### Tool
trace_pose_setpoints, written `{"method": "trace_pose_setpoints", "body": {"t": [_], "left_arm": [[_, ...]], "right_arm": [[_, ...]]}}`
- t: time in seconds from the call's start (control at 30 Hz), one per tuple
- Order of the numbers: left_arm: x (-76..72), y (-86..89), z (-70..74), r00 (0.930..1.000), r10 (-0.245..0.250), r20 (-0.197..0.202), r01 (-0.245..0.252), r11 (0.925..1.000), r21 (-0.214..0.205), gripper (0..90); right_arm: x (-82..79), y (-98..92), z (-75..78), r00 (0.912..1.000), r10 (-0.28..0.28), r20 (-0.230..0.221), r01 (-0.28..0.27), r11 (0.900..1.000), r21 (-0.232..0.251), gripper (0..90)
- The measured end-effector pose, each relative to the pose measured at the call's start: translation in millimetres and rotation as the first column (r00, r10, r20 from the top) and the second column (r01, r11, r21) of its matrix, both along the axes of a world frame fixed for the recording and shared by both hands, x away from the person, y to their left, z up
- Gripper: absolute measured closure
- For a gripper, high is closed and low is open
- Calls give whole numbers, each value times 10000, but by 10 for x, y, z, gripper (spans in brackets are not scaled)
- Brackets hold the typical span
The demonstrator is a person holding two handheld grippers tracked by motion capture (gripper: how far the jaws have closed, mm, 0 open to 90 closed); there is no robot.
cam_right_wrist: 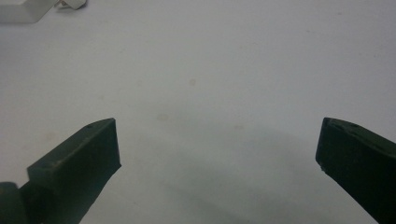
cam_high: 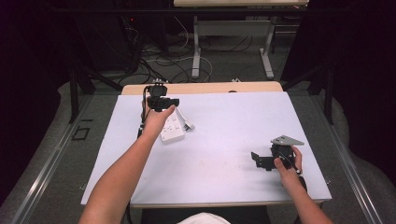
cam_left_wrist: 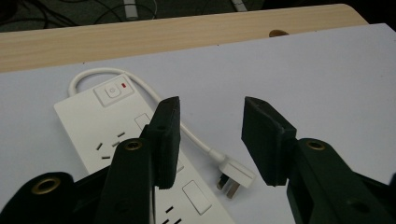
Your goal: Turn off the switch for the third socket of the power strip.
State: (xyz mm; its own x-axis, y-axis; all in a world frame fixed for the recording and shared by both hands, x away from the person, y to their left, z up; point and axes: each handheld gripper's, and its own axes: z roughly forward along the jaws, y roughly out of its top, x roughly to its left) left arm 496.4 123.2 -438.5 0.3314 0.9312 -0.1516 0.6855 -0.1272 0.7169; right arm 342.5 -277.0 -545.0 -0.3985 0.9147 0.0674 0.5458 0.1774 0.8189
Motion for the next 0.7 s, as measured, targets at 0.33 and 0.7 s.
{"method": "trace_pose_setpoints", "body": {"t": [0.33,0.7], "left_arm": [[132,-28,-94,9986,180,-496,-174,9998,118,622],[186,-7,-182,9880,201,-1528,-230,9996,-173,780]], "right_arm": [[-3,-4,-4,10000,-48,-82,48,10000,31,0],[1,-4,-7,10000,-11,-72,11,10000,9,0]]}}
